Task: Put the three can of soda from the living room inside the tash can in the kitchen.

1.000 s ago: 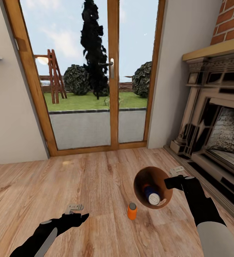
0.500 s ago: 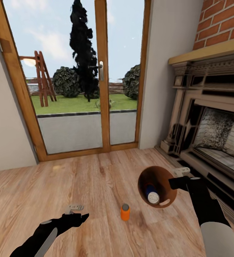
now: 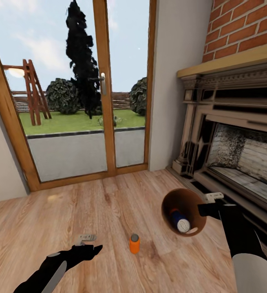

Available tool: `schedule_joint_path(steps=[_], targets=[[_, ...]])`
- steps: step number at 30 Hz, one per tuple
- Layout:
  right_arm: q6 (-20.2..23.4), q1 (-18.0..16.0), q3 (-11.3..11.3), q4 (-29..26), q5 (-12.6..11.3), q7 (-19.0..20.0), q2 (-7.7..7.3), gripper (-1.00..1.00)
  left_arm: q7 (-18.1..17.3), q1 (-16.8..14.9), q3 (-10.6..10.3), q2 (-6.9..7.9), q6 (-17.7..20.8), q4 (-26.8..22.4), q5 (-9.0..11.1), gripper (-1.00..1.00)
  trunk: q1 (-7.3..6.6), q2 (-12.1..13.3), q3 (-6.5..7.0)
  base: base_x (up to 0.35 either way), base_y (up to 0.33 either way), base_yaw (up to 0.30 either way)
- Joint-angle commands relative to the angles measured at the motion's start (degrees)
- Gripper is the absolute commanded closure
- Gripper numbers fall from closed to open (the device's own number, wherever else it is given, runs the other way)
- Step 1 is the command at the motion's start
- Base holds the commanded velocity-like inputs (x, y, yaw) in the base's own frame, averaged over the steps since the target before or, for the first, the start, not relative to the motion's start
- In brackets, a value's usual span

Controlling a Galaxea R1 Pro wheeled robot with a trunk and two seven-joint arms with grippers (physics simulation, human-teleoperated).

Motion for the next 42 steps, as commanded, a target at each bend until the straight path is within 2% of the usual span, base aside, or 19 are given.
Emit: schedule_joint_path(steps=[1,9,12,16,23,29,42], targets=[[0.1,0.0,-0.1,-0.1,-0.8,0.2,0.00,1.00,0.0,0.0,0.0,-0.02,0.0,0.1,0.0,-1.00,-0.01,0.0,0.08,0.000,0.000,-0.185],[-0.2,0.9,-0.5,0.9,-0.8,-0.4,-0.22,1.00,0.1,-0.1,0.1,-0.14,0.0,2.2,0.1,-1.00,-0.01,0.0,0.64,0.000,0.000,-0.185],[-2.9,3.7,-2.2,2.7,-0.8,-0.1,-1.53,1.00,0.1,-0.2,0.1,-0.31,-0.5,3.1,0.1,-1.00,-0.01,0.0,0.85,0.000,0.000,-0.185],[-4.1,4.5,-4.3,3.2,-0.8,0.2,-2.54,1.00,0.1,-0.2,0.1,-0.35,-1.2,3.3,0.1,-1.00,-0.01,0.0,1.12,0.000,0.000,-0.185],[-4.6,4.8,-5.0,4.5,-0.9,0.3,-3.73,1.00,0.1,-0.2,0.1,-0.36,-1.4,3.3,0.1,-1.00,-0.01,0.0,1.61,0.000,0.000,-0.185],[-6.6,5.4,-5.1,4.8,-0.9,0.3,-3.86,1.00,0.0,-0.2,0.2,-0.36,-1.4,3.3,0.1,-1.00,-0.01,0.0,2.03,0.000,0.000,-0.185],[-6.9,6.3,-5.1,5.0,-0.9,0.2,-3.87,1.00,0.0,-0.2,0.2,-0.34,-1.5,3.3,0.1,-1.00,-0.01,0.0,2.93,0.000,0.000,-0.185]])
